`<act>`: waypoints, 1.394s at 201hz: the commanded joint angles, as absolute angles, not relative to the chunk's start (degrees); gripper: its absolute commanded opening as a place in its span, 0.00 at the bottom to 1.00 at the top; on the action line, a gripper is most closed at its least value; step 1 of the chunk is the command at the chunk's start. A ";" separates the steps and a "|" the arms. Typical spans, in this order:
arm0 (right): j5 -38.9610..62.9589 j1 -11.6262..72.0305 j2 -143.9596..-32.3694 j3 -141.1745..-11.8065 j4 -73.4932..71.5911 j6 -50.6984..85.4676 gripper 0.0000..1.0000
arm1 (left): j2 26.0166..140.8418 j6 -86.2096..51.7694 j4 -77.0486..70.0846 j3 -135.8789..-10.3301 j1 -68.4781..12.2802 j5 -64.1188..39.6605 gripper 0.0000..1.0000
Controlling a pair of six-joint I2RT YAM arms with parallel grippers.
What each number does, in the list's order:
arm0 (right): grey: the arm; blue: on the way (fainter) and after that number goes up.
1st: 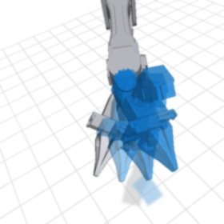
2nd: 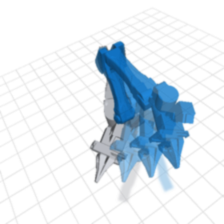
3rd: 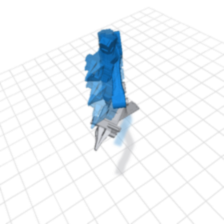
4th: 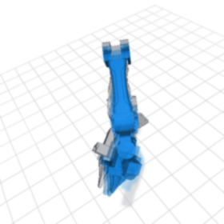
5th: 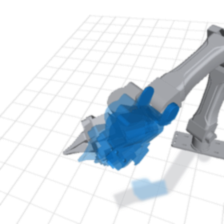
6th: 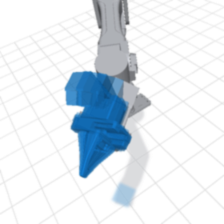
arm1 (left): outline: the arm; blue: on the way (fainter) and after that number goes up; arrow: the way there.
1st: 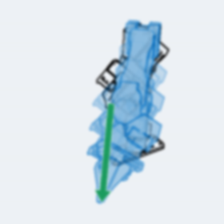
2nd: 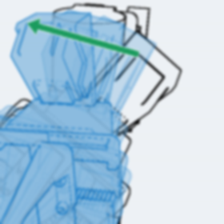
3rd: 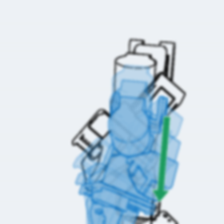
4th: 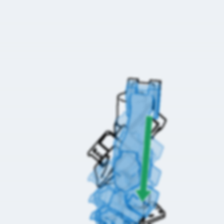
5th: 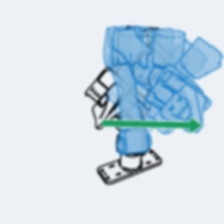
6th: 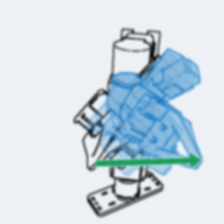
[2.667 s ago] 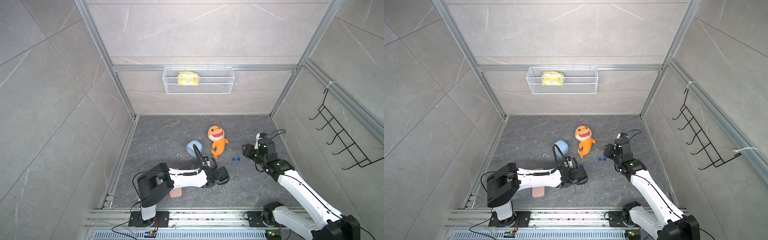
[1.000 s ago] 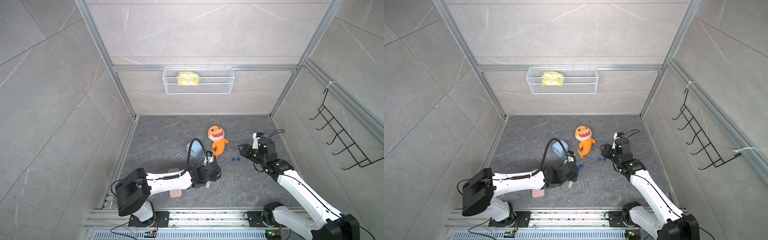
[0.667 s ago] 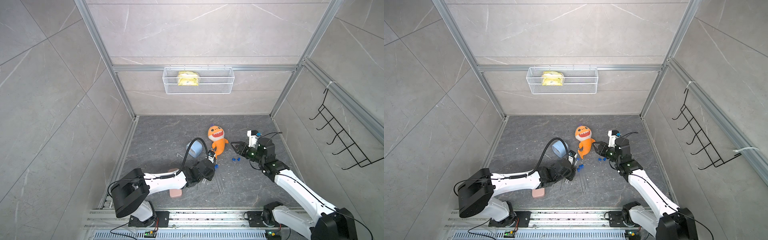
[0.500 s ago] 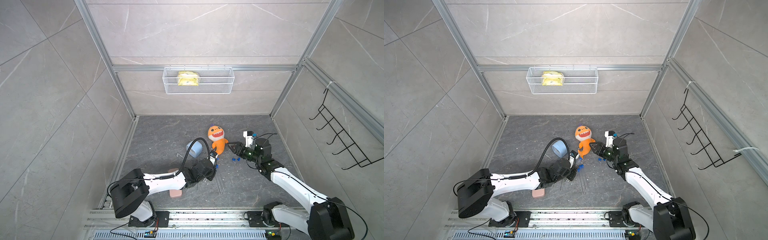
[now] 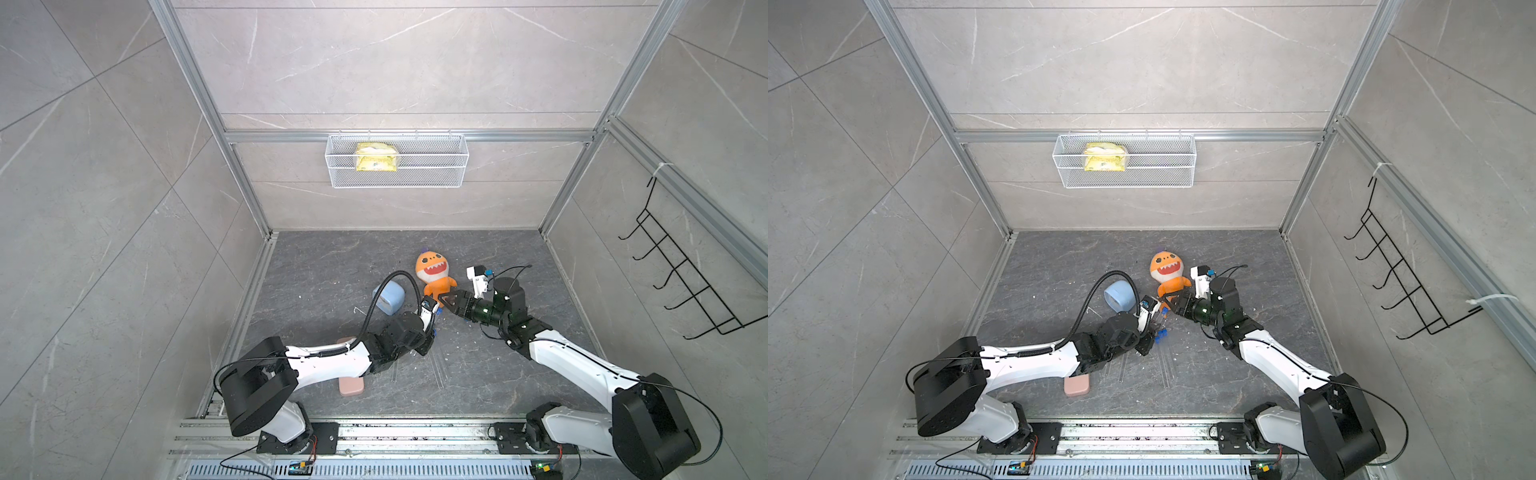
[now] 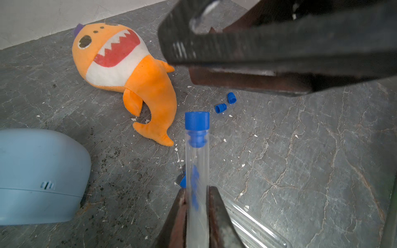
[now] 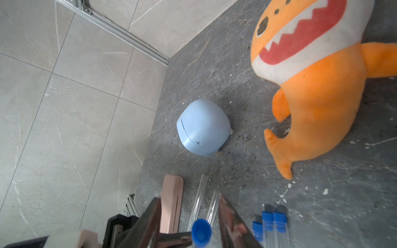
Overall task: Remove stoppers from test tubes
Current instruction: Open the stopper on the test tube.
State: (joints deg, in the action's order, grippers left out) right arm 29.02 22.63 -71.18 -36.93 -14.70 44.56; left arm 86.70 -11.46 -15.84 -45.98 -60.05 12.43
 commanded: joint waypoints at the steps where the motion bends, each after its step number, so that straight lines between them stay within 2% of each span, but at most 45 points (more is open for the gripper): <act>1: 28.04 23.44 -72.45 -39.02 -13.67 43.07 0.45 | 86.04 -10.24 -18.42 -48.84 -59.54 11.38 0.18; 59: 27.42 24.70 -74.18 -39.72 -13.54 42.80 0.43 | 86.40 -10.77 -18.57 -49.29 -59.52 10.89 0.17; 199: 27.08 25.37 -75.50 -39.90 -14.24 42.79 0.25 | 86.75 -11.59 -18.85 -49.27 -59.42 10.44 0.16; 280: 27.08 25.40 -75.86 -39.68 -14.72 42.99 0.21 | 86.66 -11.60 -18.87 -49.26 -59.33 10.41 0.16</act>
